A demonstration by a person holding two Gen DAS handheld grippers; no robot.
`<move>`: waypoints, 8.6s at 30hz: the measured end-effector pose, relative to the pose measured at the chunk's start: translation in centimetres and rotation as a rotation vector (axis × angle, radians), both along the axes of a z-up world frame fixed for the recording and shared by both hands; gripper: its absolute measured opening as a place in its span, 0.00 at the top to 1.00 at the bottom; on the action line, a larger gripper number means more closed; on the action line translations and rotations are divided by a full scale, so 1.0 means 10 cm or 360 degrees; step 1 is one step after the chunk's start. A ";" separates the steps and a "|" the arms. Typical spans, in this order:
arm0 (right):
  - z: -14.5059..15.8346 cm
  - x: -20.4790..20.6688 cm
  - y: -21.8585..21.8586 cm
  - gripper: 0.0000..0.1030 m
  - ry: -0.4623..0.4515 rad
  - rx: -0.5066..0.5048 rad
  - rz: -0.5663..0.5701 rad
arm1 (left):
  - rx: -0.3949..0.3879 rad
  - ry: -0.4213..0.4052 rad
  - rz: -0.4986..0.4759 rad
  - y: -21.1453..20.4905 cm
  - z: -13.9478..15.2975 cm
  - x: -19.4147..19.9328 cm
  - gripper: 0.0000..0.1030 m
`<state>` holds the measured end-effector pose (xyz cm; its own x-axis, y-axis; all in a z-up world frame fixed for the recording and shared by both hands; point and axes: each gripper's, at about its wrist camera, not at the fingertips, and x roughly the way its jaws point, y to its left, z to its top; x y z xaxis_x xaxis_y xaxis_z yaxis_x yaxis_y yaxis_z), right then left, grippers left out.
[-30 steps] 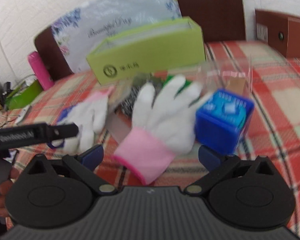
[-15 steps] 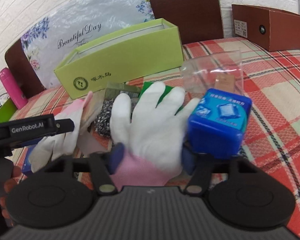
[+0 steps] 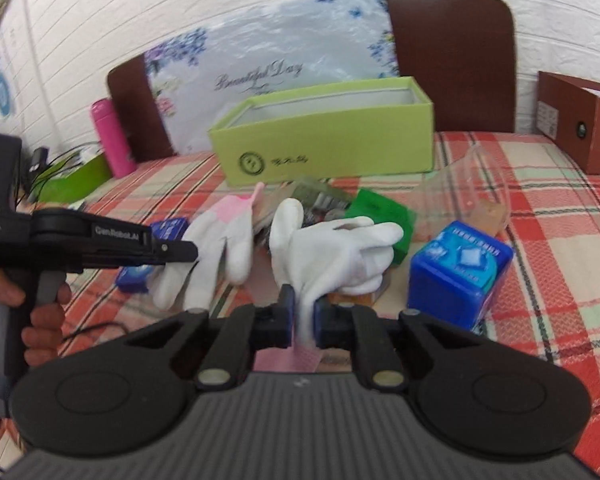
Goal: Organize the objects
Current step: 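Grasp a pink-cuffed white glove with left tool while right tool grasps the other glove, then lift both gloves and lower them into the lime-green shoebox, then open both tools and withdraw from the shoebox, then grasp the blue medicine box with left tool while right tool grasps the frosted plastic tube, then carry both items into the lime-green shoebox and open both tools, then withdraw both tools and move right tool toward the tan box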
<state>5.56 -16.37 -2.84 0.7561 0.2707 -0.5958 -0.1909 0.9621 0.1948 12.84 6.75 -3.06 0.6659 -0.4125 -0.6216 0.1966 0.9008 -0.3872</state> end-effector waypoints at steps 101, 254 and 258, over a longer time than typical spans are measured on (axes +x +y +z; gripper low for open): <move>1.12 1.62 -0.32 0.00 -0.0491 -0.0064 -0.0224 | 0.0168 -0.0487 0.0247 -0.25 1.29 0.88 0.19; 0.22 0.19 -0.16 0.01 -0.0336 -0.0060 0.0033 | 0.0238 -0.0197 0.0118 -0.29 0.31 -0.11 0.15; 0.10 0.25 -0.03 0.06 -0.0268 -0.0069 0.0115 | 0.0247 -0.0170 0.0130 -0.22 0.18 -0.14 0.15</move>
<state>8.03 -16.68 -1.87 0.8257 0.3047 -0.4747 -0.2861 0.9515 0.1130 11.42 4.59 -1.24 0.7586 -0.2593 -0.5977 0.1528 0.9626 -0.2237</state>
